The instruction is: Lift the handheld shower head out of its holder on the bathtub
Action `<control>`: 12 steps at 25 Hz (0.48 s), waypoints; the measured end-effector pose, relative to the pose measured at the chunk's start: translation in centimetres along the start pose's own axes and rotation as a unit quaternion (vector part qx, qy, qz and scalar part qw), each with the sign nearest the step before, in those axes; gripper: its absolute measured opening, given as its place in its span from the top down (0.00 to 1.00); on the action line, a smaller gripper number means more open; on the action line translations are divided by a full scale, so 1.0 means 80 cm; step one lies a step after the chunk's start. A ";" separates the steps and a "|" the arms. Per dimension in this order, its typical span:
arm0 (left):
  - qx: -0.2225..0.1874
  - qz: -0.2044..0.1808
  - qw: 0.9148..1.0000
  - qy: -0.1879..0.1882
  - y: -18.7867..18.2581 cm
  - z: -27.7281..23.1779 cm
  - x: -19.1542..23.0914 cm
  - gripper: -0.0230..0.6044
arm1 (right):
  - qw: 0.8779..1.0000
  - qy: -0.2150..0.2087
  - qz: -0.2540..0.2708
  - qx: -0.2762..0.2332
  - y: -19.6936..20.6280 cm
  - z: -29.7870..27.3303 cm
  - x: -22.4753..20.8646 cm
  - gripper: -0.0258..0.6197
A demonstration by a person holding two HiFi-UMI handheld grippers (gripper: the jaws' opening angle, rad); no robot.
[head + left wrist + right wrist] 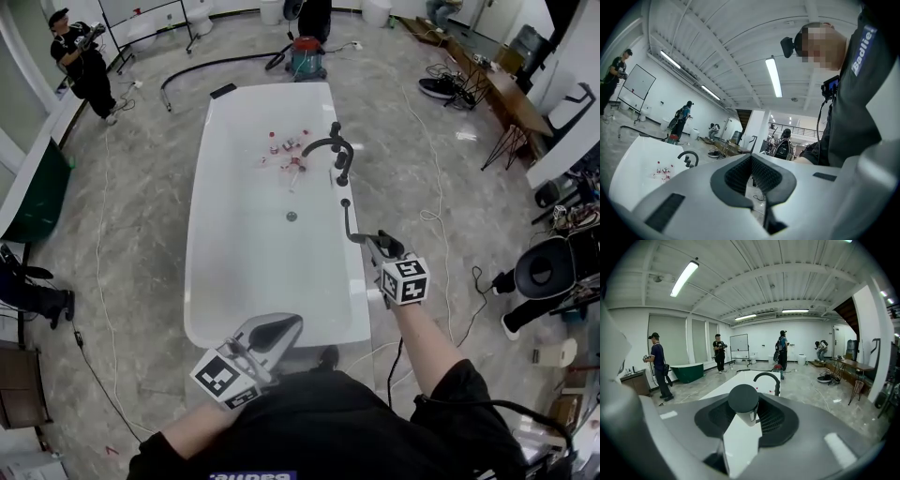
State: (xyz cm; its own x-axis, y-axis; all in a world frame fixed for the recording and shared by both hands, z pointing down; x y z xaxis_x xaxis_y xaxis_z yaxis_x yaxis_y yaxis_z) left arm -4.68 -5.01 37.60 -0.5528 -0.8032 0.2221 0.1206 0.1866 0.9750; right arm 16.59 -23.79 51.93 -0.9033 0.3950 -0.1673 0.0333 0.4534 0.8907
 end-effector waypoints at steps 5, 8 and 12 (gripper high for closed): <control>-0.006 -0.001 1.000 0.017 0.000 0.010 -0.004 0.96 | 1.000 -0.011 -0.019 -0.007 0.002 0.042 0.045 0.76; -0.005 0.003 1.000 0.030 0.003 0.015 -0.006 0.96 | 0.999 -0.016 -0.029 -0.012 0.000 0.067 0.073 0.76; -0.004 0.006 0.999 0.048 0.005 0.020 -0.007 0.96 | 0.999 -0.019 -0.032 -0.016 -0.002 0.095 0.104 0.76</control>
State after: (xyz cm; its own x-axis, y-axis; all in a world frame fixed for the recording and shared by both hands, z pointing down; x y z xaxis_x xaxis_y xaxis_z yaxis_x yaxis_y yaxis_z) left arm -5.62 -3.55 37.84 -0.4694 -0.8517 0.2332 0.1340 0.1923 0.9721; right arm 12.33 -14.55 47.18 -0.8862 0.3969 -0.2391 -0.0377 0.4525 0.8910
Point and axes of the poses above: the fingertips, and each gripper's own axes: z backward along the fingers, x to its left, y out of its underside, the point moved 2 cm from there along z, backward along the fingers, and after that the axes turned 7 degrees about -z, right-handed, at the moved point
